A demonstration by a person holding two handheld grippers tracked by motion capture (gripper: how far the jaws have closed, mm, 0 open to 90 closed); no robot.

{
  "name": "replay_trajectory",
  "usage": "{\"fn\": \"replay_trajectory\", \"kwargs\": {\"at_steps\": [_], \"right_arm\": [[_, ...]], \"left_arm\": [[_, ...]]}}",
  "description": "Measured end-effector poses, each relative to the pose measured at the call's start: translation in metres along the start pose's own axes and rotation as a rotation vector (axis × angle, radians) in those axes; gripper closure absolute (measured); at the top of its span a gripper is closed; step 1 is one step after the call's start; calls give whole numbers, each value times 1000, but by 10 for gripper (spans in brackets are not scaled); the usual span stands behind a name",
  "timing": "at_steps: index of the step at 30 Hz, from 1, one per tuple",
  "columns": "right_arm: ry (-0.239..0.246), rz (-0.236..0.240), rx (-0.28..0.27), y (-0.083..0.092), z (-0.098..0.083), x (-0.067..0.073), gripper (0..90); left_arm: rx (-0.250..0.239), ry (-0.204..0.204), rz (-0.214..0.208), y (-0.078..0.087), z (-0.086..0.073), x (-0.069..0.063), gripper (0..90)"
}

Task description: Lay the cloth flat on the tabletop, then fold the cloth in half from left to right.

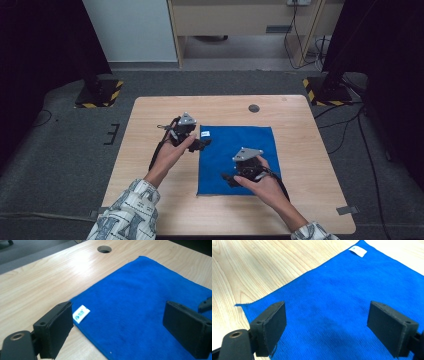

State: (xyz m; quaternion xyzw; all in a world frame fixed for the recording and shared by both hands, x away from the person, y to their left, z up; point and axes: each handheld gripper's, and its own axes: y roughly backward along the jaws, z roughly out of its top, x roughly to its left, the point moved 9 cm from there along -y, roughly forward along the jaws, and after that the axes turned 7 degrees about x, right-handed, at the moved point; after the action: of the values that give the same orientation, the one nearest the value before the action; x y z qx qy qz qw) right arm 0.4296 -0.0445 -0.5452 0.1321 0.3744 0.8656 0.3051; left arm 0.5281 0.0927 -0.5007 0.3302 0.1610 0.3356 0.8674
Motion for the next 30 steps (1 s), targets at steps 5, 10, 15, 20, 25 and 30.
{"fn": "replay_trajectory", "kwargs": {"at_steps": [5, 10, 15, 20, 25, 30], "right_arm": [[6, 26, 1, -7, 9, 11, 216], [57, 88, 7, -18, 24, 39, 247], [101, 127, 19, -28, 31, 60, 311], [117, 147, 28, -35, 30, 71, 402], [136, 156, 27, -40, 28, 78, 522], [154, 163, 20, -41, 29, 86, 621]], "left_arm": [[28, -4, 19, -2, 6, 9, 88], [29, 9, 14, -5, 14, 16, 88], [30, 16, 8, -7, 15, 21, 88], [41, 17, 21, -8, 13, 28, 88], [53, 12, 23, -7, 11, 31, 88], [63, 13, 37, -5, 9, 33, 88]]}}
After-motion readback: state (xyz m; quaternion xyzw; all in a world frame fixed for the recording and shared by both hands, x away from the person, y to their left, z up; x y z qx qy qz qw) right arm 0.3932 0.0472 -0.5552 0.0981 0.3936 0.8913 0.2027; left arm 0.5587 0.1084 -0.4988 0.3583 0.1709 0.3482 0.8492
